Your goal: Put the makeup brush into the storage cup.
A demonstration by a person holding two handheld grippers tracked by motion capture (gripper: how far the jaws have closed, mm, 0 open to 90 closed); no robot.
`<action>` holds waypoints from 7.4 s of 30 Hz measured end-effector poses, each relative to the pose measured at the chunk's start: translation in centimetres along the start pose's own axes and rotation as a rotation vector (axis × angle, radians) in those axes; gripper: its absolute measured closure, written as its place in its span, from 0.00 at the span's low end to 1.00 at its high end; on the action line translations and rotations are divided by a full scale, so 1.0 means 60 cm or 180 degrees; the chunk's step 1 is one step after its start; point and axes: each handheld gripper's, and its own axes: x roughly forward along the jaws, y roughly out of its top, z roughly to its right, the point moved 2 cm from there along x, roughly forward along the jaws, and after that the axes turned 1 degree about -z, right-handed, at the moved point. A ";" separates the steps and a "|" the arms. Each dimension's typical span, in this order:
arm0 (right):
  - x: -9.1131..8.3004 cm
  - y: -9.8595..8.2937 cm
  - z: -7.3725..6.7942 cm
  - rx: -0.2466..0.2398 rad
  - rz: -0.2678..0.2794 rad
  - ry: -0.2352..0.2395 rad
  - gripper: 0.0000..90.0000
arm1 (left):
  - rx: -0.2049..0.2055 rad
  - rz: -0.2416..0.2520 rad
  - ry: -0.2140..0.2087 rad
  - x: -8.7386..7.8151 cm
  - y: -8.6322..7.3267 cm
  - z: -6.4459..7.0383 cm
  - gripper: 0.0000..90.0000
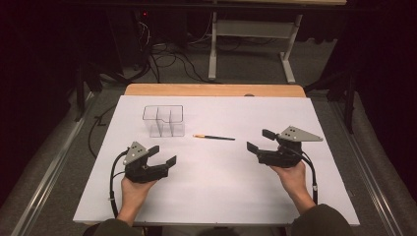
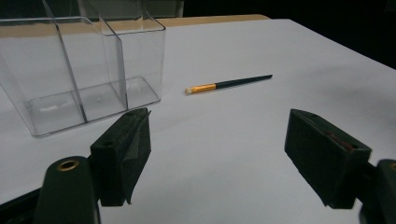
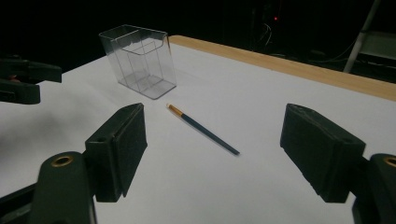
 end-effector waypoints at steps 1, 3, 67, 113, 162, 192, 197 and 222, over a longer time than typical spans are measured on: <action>0.002 0.003 -0.001 -0.0019 0.0002 0.0003 0.27 | -0.0005 0.0001 -0.0006 0.000 0.000 0.000 0.26; 0.007 0.008 -0.003 -0.0015 0.0007 0.0012 0.28 | 0.0000 -0.0010 -0.0016 0.000 0.000 -0.001 0.26; 0.192 0.127 -0.009 -0.0092 -0.0771 -0.0032 0.31 | -0.0071 0.0035 -0.0007 -0.003 -0.001 0.000 0.24; 0.279 0.126 -0.017 -0.1082 -0.2895 0.0018 0.51 | -0.0062 0.0014 0.0017 -0.001 -0.002 0.000 0.25; 0.349 0.053 -0.011 -0.0934 -0.3441 0.0214 0.89 | 0.0017 -0.0038 0.0000 0.003 -0.002 0.005 0.25; 0.313 0.073 -0.017 -0.0925 -0.3102 0.0303 0.96 | 0.0029 -0.0081 -0.0002 0.006 -0.003 0.005 0.25; 0.298 0.077 -0.018 -0.0995 -0.3047 0.0353 0.96 | -0.0028 -0.0048 0.0013 0.002 -0.003 0.001 0.25; 0.212 0.077 -0.021 -0.0865 -0.2626 0.0481 0.96 | 0.0016 -0.0079 -0.0022 0.005 -0.004 0.006 0.25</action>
